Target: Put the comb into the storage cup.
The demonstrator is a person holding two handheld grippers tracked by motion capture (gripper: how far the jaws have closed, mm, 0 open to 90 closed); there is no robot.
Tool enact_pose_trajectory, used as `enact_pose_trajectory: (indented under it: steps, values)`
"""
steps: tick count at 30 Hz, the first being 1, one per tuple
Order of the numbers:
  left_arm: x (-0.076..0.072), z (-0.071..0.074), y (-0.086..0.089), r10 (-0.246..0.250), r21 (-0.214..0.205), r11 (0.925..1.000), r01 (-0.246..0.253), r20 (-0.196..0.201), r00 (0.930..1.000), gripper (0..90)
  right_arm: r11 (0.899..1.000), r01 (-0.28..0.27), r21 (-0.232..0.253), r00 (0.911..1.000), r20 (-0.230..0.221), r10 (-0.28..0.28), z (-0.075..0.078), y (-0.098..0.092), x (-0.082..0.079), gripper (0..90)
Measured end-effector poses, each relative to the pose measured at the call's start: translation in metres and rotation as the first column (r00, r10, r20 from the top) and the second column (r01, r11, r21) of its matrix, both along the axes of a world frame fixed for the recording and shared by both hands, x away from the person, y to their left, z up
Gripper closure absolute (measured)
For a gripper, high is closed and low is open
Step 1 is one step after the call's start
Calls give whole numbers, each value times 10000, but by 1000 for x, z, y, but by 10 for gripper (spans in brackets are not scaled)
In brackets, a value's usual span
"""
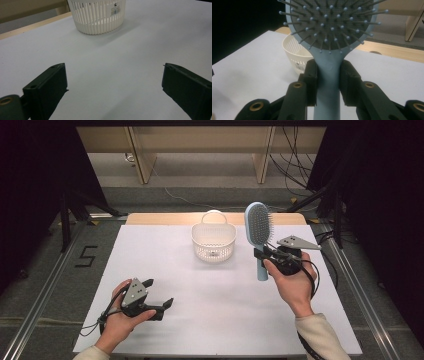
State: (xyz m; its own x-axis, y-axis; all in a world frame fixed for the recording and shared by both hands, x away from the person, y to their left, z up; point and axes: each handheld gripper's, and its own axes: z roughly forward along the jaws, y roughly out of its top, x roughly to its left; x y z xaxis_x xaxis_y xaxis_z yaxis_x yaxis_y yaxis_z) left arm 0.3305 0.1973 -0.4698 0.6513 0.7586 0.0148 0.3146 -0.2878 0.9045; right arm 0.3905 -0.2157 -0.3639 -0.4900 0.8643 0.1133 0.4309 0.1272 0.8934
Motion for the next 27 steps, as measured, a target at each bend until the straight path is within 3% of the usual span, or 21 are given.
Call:
enact_pose_trajectory:
  steps: [27]
  values:
    - [0, 0, 0, -7, -2, 10000, 7, 1, 10000, 57, 10000, -53, 30, 10000, 55, 52, 1, 4, 5, 705]
